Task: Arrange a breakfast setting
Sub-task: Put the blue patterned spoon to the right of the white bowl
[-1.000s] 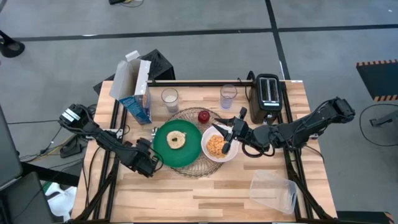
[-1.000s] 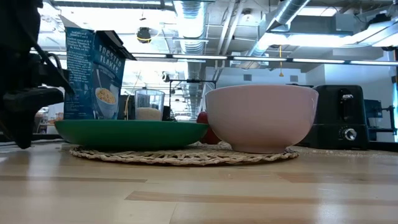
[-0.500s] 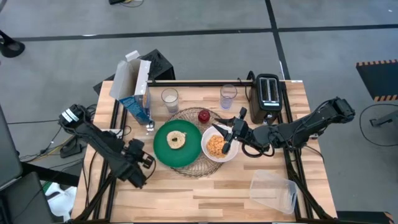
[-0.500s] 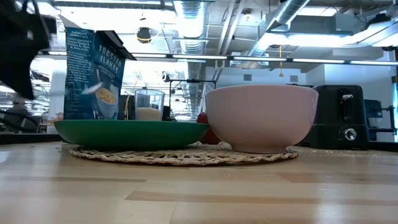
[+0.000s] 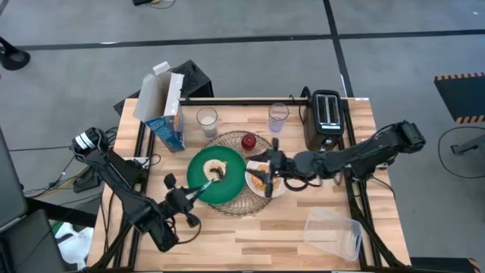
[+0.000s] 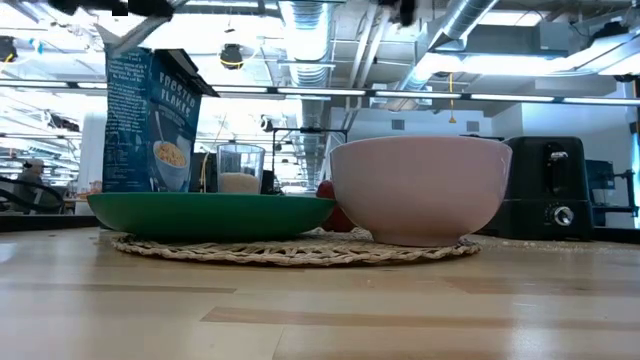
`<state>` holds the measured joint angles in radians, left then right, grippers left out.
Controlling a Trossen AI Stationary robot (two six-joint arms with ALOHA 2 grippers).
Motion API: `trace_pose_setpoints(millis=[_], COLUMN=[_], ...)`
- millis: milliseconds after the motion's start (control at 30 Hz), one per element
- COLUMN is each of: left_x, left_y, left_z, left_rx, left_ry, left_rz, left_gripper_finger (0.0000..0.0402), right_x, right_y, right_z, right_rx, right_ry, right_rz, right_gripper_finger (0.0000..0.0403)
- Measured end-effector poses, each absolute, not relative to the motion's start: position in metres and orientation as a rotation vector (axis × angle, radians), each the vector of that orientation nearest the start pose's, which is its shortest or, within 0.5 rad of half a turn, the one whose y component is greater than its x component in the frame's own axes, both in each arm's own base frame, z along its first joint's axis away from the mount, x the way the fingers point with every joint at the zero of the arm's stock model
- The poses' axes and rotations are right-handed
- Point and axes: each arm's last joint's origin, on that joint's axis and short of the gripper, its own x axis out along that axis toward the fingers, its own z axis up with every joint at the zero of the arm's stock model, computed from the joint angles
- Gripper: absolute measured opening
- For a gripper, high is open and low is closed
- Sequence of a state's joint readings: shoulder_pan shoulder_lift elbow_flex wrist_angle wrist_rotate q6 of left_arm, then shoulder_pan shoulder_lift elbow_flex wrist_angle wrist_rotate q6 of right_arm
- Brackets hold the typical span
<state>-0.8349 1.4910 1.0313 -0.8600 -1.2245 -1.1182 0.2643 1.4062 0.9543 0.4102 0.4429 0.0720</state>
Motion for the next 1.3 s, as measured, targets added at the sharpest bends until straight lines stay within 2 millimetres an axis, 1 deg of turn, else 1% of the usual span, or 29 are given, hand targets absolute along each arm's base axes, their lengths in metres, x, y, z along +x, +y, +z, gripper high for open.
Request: trace_pose_setpoints(millis=[33,100,200,300,333,500,600,667,733,800,933,1033,1133,1200,1300], left_x=[0.201,0.206,0.211,0.215,0.216,0.221,0.221,0.22,0.219,0.219,0.219,0.219,0.219,0.219,0.219], left_y=[-0.177,-0.174,-0.168,-0.162,-0.161,-0.154,-0.153,-0.154,-0.156,-0.157,-0.157,-0.157,-0.157,-0.157,-0.157], left_z=[0.238,0.24,0.241,0.241,0.241,0.24,0.24,0.24,0.24,0.24,0.24,0.24,0.24,0.24,0.24], left_rx=[0.094,0.133,0.156,0.168,0.174,0.198,0.209,0.21,0.208,0.207,0.206,0.205,0.201,0.198,0.199], left_ry=[0.363,0.336,0.306,0.3,0.303,0.316,0.325,0.324,0.319,0.316,0.315,0.314,0.313,0.31,0.305], left_rz=[0.615,0.638,0.683,0.714,0.718,0.747,0.746,0.741,0.737,0.733,0.733,0.733,0.734,0.735,0.738], left_gripper_finger=[0.0026,0.0026,0.0026,0.0026,0.0026,0.0026,0.0026,0.0026,0.0026,0.0026,0.0026,0.0026,0.0026,0.0026,0.0026], right_x=[0.315,0.333,0.35,0.366,0.371,0.393,0.404,0.406,0.402,0.398,0.392,0.389,0.39,0.391,0.391], right_y=[0.071,0.07,0.074,0.078,0.079,0.084,0.084,0.085,0.086,0.086,0.091,0.092,0.093,0.091,0.089], right_z=[0.3,0.295,0.282,0.268,0.267,0.276,0.273,0.278,0.288,0.296,0.305,0.308,0.304,0.303,0.302], right_rx=[0.06,0.078,0.053,0.027,0.024,0.035,-0.008,-0.031,-0.049,-0.06,-0.072,-0.067,-0.082,-0.076,-0.066], right_ry=[0.048,-0.016,-0.049,-0.031,-0.035,-0.083,-0.057,-0.067,-0.085,-0.099,-0.104,-0.112,-0.08,-0.072,-0.07], right_rz=[-0.148,-0.102,-0.082,-0.109,-0.121,-0.172,-0.258,-0.32,-0.375,-0.399,-0.394,-0.388,-0.383,-0.384,-0.387], right_gripper_finger=[0.0211,0.0243,0.0273,0.0281,0.0281,0.0281,0.0281,0.0281,0.0281,0.0281,0.028,0.0269,0.0241,0.0208,0.0143])
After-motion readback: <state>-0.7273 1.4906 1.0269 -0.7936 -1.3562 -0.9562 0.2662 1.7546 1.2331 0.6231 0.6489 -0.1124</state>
